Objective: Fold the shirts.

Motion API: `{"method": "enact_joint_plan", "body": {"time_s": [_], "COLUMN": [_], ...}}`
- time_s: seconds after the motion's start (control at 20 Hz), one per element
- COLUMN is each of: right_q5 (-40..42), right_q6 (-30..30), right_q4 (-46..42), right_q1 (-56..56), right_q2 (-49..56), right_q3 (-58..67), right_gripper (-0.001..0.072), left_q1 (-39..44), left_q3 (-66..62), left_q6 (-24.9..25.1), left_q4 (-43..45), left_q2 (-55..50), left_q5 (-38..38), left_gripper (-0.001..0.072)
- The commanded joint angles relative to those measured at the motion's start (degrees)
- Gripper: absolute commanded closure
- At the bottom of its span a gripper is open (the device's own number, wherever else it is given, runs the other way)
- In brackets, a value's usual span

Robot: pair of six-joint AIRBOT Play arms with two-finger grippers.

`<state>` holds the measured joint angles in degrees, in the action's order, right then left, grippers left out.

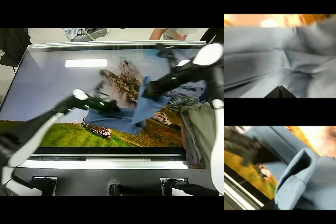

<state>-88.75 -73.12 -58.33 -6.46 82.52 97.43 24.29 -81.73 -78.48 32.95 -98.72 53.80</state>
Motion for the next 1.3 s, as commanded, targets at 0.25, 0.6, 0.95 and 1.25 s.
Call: {"method": "enact_joint_plan", "body": {"time_s": [0.25, 0.6, 0.95, 1.25], "right_q5": [23.1, 24.0, -3.9, 23.1], "right_q6": [-1.6, 4.2, -1.9, -1.2], "right_q4": [22.8, 29.6, -16.8, 13.5], "right_q1": [-14.9, -15.5, 1.2, 0.5], "right_q2": [21.6, 27.4, 15.1, 14.0], "right_q3": [0.0, 0.1, -2.3, -26.1], "right_gripper": [0.0670, 0.0035, 0.0040, 0.0045], "left_q1": [-27.8, -32.7, -33.2, -33.2], "left_q3": [9.4, 15.7, 18.1, 18.1], "left_q6": [2.2, 3.3, 4.1, 4.6], "left_q4": [7.8, 8.5, 8.6, 8.5], "left_q2": [32.3, 39.5, 39.5, 39.5], "left_q5": [1.7, 3.4, 3.5, 3.8], "left_gripper": [0.0678, 0.0678, 0.0677, 0.0677]}}
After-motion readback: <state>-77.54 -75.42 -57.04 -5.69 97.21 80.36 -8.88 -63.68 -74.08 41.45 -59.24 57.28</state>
